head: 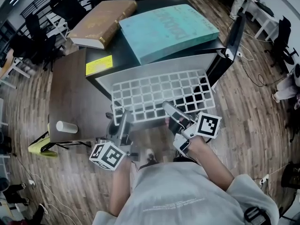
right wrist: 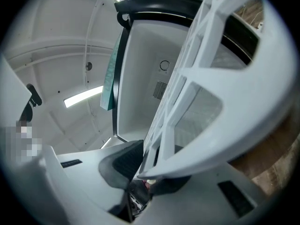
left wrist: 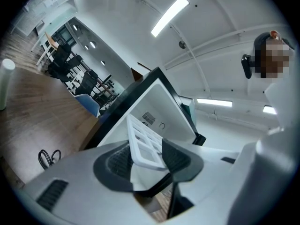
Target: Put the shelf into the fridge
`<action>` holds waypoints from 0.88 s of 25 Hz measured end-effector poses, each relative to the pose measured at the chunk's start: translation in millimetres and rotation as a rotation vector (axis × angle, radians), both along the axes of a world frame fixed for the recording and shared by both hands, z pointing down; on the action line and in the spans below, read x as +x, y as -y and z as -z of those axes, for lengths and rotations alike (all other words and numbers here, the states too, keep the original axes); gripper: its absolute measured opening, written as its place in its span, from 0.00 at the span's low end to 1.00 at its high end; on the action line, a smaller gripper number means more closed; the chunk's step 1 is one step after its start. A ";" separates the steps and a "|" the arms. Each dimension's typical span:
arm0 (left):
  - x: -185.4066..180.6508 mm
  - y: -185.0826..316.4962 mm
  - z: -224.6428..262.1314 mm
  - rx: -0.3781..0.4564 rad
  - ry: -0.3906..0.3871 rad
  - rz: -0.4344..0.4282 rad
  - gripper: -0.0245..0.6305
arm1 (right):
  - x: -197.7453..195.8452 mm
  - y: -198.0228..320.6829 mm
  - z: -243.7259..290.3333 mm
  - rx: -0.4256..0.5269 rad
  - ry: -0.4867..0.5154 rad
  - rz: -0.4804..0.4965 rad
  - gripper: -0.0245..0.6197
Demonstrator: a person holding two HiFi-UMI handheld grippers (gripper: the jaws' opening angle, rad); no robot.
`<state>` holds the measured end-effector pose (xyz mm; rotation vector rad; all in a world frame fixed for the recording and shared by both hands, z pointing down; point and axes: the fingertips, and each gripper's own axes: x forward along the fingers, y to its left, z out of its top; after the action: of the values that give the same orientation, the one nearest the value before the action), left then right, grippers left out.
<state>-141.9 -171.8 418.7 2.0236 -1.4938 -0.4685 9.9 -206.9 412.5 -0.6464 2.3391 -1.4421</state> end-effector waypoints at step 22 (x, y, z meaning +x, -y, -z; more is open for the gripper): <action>5.7 2.3 5.7 0.017 -0.011 -0.014 0.32 | 1.0 13.7 2.6 0.017 -0.024 0.026 0.14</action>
<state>-136.3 -174.0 413.0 2.0396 -1.4733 -0.4872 10.9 -220.7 410.0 -0.6346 2.3839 -1.4314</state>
